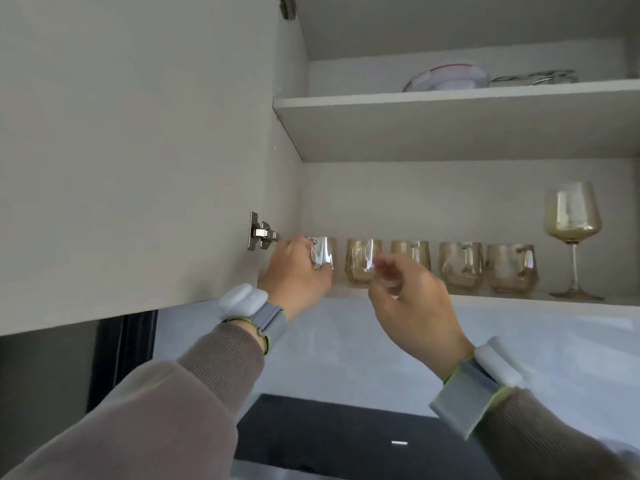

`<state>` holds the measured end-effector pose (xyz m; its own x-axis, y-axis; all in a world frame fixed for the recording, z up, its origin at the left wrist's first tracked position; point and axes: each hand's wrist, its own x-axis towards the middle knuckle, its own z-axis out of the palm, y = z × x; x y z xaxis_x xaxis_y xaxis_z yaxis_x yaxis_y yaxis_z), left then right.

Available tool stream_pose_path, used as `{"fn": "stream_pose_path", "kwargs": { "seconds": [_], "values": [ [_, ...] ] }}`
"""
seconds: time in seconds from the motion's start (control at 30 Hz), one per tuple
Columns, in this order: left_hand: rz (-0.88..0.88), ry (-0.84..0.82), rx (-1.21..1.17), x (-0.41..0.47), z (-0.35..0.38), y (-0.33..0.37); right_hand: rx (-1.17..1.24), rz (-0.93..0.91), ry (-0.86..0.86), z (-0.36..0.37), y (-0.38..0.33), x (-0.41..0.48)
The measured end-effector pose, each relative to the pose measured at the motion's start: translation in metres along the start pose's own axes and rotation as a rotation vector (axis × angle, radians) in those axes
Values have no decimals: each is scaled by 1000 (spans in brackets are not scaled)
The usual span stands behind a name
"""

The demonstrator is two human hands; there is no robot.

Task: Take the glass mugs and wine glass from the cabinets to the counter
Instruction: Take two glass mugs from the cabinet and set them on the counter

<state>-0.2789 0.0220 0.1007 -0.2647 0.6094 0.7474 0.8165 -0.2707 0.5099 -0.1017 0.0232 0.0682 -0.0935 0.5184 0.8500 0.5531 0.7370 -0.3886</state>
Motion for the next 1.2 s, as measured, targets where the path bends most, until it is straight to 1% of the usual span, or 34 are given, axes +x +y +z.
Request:
{"fn": "stream_pose_path", "kwargs": {
  "seconds": [0.13, 0.27, 0.37, 0.47, 0.6, 0.67, 0.8, 0.87, 0.97, 1.07, 1.13, 1.2],
  "values": [
    [-65, 35, -35, 36, 27, -14, -92, 129, 30, 20, 17, 46],
    [-128, 153, -203, 68, 50, -31, -157, 244, 13, 44, 27, 79],
    [-202, 207, -306, 81, 58, -36, -127, 309, -7, 58, 30, 93],
    [-197, 202, -330, 86, 62, -37, -130, 359, -6, 64, 28, 102],
    [-232, 161, -333, 92, 65, -39, -149, 417, 88, 68, 26, 113],
    [-239, 126, -304, 96, 66, -40, -92, 471, 79, 70, 27, 120],
    [-272, 70, -265, 99, 67, -38, 175, 667, 29, 74, 25, 134],
    [-283, 56, -273, 99, 66, -36, 251, 725, 7, 77, 25, 140],
    [-264, 49, -248, 100, 66, -33, 205, 729, 16, 89, 36, 149],
    [-252, 55, -211, 97, 66, -32, 100, 639, 20, 104, 66, 162],
    [-241, 46, -191, 97, 67, -32, 100, 595, 34, 103, 60, 156],
    [-223, 49, -173, 98, 69, -33, 118, 598, 69, 98, 53, 149]
  ]
}}
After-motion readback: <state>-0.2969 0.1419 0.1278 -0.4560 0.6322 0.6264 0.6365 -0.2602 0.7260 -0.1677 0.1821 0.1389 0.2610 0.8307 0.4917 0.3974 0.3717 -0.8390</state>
